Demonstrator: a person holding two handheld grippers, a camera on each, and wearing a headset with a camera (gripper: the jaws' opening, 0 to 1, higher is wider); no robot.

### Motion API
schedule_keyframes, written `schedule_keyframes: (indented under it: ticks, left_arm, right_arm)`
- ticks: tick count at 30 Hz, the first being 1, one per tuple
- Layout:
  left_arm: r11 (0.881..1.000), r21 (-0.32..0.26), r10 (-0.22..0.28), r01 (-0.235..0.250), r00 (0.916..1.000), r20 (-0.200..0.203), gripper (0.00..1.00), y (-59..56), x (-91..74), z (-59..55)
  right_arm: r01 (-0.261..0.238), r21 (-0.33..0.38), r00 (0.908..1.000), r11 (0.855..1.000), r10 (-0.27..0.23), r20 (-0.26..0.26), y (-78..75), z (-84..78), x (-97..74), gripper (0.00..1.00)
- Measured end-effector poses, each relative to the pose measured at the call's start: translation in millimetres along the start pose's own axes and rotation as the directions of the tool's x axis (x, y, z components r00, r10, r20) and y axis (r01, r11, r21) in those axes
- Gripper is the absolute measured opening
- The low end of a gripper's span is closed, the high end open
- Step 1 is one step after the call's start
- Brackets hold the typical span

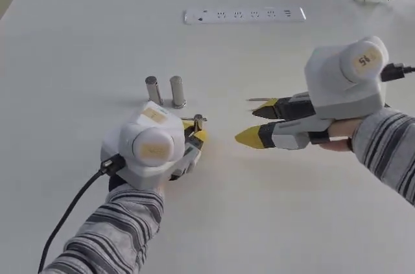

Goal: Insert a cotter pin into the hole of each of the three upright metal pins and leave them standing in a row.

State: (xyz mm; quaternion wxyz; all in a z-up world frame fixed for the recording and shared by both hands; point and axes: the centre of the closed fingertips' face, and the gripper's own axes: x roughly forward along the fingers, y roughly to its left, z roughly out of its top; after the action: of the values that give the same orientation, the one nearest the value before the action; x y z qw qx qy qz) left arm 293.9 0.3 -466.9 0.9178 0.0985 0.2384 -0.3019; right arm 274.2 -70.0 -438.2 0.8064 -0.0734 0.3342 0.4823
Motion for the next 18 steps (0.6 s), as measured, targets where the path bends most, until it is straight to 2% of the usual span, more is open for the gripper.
schedule_keyframes:
  ticks: [11, 18]
  left_arm:
    - [0.999, -0.004, 0.032, -0.032, 0.9995, -0.002, 0.05, 30.0, -5.7, -2.6]
    - [0.999, -0.036, 0.039, -0.04, 0.9992, -0.011, 0.05, 41.9, -5.9, -9.4]
  right_arm:
    - [-0.003, 0.005, 0.9999, 1.0, 0.003, 0.013, 3.5, 2.4, 5.3, 0.38]
    - [0.007, -0.002, 1.0, 1.0, -0.007, -0.003, 0.2, -3.4, 7.0, 0.38]
